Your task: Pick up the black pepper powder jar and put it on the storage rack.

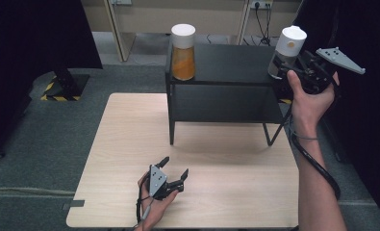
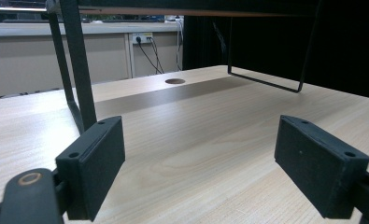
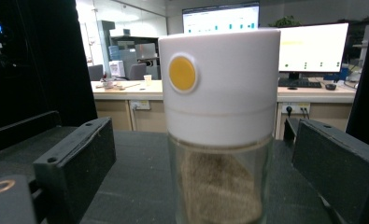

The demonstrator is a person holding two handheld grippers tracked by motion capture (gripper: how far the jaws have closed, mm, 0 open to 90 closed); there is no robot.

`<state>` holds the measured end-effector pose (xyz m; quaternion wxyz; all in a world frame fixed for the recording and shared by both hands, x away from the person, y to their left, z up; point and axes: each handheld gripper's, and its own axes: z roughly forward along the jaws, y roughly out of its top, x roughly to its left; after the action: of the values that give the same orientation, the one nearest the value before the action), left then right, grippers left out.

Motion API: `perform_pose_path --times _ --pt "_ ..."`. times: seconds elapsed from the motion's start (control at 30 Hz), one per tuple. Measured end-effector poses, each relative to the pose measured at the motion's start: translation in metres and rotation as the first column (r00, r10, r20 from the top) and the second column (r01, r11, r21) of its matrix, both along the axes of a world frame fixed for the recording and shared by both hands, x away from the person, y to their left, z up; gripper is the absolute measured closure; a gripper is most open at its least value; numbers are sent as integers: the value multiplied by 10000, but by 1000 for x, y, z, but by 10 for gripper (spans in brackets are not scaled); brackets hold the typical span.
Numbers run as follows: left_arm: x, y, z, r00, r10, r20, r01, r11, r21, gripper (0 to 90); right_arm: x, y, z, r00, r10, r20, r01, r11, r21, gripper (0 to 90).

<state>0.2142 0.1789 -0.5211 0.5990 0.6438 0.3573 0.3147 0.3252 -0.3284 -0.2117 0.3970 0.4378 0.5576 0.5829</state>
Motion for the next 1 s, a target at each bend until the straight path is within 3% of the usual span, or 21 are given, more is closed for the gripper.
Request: perform_pose_path --times 1.0 --pt "0 -1 0 10000 26 6 -26 10000 25 150 -33 -5 -26 9992 388 50 -389 9992 41 64"
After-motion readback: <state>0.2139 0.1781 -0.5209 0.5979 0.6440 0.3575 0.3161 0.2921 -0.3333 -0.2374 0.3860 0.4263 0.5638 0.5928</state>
